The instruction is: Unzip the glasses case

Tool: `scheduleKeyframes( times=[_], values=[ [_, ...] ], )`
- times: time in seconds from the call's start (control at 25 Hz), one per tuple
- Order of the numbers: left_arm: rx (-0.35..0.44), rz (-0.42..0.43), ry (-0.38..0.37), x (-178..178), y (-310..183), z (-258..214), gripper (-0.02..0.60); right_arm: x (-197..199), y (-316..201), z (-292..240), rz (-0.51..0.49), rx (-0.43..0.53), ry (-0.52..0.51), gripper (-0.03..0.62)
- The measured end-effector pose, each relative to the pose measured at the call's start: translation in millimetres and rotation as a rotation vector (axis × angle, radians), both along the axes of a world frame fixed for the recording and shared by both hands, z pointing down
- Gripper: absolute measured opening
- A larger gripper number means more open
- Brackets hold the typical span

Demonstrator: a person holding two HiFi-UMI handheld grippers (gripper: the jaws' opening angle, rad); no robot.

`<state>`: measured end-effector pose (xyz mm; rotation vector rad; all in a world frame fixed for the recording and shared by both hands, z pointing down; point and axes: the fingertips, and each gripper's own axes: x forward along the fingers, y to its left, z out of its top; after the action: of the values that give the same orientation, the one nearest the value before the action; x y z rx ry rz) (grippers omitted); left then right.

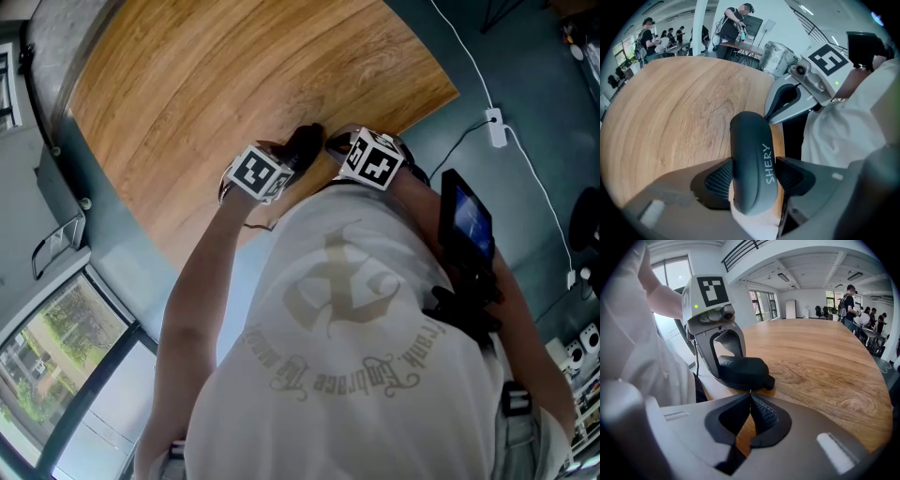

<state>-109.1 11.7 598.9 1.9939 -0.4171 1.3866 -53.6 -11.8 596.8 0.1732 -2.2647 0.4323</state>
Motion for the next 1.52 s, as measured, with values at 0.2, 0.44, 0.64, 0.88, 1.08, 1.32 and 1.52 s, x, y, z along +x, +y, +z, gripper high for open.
scheduleKeyframes(
  times=[0.2,0.44,0.64,0.88,1.08,1.32,1.52],
  values=[
    [0.01,0.081,-0.022,-5,6,-2,0.302,-1,1,0,-0.007,0.003,0.001,0.009],
    [0.031,0.201,-0.05,-11,18,6,0.302,-2,2,1,-0.018,0.004,0.004,0.009],
    [0.041,0.236,-0.05,-13,22,9,0.302,-1,3,3,-0.024,0.008,0.007,0.009],
    [0.053,0.277,-0.052,-13,26,10,0.305,-1,5,4,-0.041,0.016,0.019,0.009],
    [0.062,0.351,-0.068,-14,30,9,0.302,-1,5,2,-0.062,0.045,0.029,0.009],
    [0.118,0.455,-0.089,-17,29,9,0.301,-3,5,0,-0.095,0.065,0.03,0.009],
    [0.134,0.54,-0.102,-20,30,7,0.299,-6,8,-3,-0.138,0.097,0.036,0.009]
  ],
)
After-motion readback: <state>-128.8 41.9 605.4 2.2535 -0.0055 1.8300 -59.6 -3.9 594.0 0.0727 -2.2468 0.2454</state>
